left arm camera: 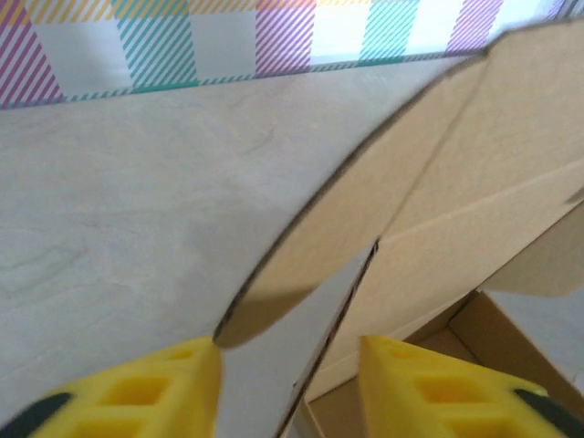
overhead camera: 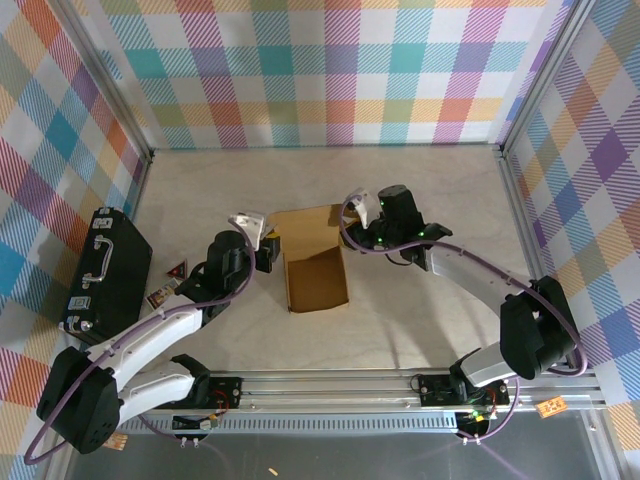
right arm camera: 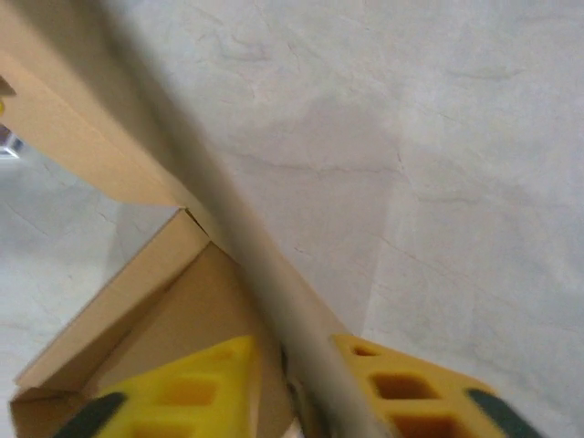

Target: Fold the paper box

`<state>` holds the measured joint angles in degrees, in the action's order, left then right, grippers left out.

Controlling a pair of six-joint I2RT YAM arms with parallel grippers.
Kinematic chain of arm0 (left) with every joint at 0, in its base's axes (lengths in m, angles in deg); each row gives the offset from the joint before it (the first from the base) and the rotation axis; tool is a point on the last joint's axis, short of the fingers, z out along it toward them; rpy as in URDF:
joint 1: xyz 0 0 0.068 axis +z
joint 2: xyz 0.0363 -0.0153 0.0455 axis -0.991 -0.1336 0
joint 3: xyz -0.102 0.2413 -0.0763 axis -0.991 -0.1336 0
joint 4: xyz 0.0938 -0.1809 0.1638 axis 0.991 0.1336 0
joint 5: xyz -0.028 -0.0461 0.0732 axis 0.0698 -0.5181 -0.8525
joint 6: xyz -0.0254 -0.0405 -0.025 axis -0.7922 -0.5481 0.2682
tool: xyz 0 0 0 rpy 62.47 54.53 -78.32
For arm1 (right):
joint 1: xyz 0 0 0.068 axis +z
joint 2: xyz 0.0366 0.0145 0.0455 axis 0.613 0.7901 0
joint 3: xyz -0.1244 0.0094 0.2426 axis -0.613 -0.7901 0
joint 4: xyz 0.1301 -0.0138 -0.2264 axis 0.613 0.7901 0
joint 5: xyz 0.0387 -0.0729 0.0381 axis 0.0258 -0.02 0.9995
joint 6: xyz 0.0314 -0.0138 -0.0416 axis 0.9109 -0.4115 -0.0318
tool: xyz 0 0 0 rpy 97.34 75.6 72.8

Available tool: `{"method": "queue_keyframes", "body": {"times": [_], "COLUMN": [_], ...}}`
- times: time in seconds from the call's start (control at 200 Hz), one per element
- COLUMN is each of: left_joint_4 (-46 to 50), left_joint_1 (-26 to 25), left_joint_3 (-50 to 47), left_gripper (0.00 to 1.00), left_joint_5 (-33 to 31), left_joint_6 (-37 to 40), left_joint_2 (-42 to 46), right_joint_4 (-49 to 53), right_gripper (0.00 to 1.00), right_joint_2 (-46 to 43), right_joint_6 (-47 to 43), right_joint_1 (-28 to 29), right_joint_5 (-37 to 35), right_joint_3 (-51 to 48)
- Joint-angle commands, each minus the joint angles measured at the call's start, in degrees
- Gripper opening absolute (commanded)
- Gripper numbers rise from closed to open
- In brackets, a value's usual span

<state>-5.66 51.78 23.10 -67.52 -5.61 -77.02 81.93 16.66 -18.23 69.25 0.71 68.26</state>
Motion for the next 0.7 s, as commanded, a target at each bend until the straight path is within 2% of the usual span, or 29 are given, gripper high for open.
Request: {"method": "queue_keyframes", "body": {"times": [0.0,0.09,0.25,0.385,0.515,0.695], "left_joint_4": [-3.0,-3.8,-4.1,-3.4,-4.5,-7.9], "left_joint_1": [0.6,0.5,0.5,0.5,0.5,0.2], "left_joint_3": [2.2,1.9,2.1,3.3,3.5,3.0], "left_gripper": [0.3,0.26,0.13,0.1,0.09,0.07], "left_joint_5": [3.5,5.8,8.3,11.4,12.3,12.1], "left_joint_6": [0.3,-1.1,-3.8,-8.0,-12.7,-20.1], "left_joint_2": [-0.3,-0.3,-0.6,-1.5,-2.7,-5.2], "right_joint_4": [-0.4,-0.1,0.8,0.9,0.6,0.6], "right_gripper": [0.14,0.11,0.06,0.05,0.05,0.04], "right_joint_2": [0.8,0.9,1.4,1.5,1.8,2.8], "right_joint_6": [0.1,1.1,3.4,5.2,6.1,12.9], "right_joint_1": [-0.2,-0.1,0.1,1.1,3.8,7.6], "right_joint_5": [3.5,4.5,5.1,3.4,-1.7,-12.7], "right_joint_3": [1.7,1.9,2.8,3.5,4.8,7.2]}}
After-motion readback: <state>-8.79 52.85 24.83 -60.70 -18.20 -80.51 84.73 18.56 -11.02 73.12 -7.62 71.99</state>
